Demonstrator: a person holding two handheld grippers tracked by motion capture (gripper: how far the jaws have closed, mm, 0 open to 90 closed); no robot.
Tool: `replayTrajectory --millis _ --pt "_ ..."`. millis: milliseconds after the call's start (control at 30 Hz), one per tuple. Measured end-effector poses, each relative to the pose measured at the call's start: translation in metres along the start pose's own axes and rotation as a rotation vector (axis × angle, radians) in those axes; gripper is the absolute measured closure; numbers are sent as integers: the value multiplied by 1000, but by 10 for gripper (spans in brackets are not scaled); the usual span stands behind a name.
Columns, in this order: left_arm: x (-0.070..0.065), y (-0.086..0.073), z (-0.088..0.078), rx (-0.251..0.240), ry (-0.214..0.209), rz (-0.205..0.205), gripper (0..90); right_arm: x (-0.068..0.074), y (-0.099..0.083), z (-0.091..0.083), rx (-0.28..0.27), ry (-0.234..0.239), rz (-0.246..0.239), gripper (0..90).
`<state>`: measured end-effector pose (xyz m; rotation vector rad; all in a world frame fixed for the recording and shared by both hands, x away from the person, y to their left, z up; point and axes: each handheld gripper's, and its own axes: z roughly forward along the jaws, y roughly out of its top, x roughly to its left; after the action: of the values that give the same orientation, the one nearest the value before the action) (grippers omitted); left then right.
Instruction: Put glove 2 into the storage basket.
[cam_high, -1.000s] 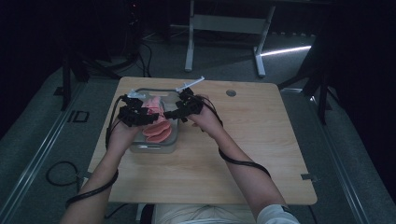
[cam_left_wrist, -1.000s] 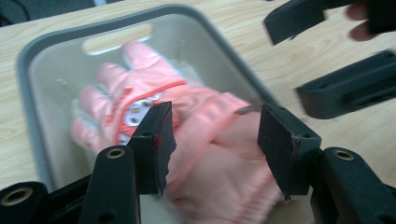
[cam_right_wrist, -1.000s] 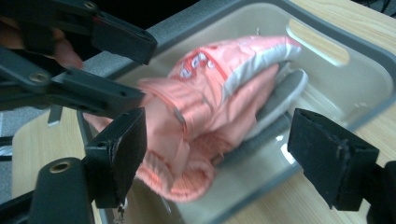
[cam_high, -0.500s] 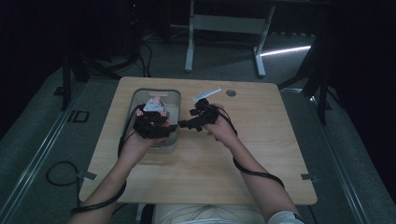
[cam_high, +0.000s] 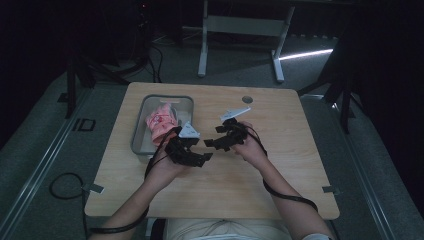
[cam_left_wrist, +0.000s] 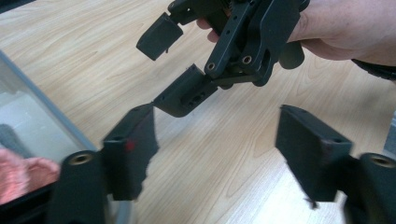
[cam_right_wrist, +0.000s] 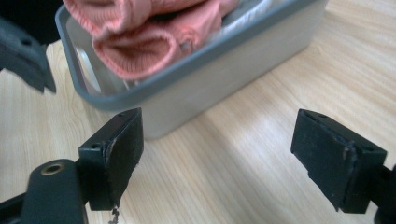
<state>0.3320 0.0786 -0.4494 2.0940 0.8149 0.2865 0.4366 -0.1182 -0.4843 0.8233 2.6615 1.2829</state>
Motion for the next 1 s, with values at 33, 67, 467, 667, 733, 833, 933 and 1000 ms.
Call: replayTrajectory --millis 33,67,467,667,733,833,933,1000 --pt "-1 -1 2 -3 -7 -6 247 0 -3 -1 0 1 -1 169" --pt "-2 -1 4 1 -19 -6 234 0 -7 -1 -2 2 -5 169" --pt "-21 -17 29 -22 -74 18 11 -4 -38 -10 -11 -1 16 158" --pt "-35 -30 41 -14 -127 58 10 -4 -53 -11 6 -11 23 153" --pt "-38 -34 46 -3 -137 65 10 -5 -59 -12 8 -16 23 153" --pt "-40 -39 51 -3 -149 72 10 -6 -66 -13 6 -20 27 153" --pt "-41 -43 57 -4 -143 82 10 -8 -72 -13 1 -35 30 153" --pt "-43 -47 62 1 -124 94 10 -9 -74 -13 -1 -47 31 153"
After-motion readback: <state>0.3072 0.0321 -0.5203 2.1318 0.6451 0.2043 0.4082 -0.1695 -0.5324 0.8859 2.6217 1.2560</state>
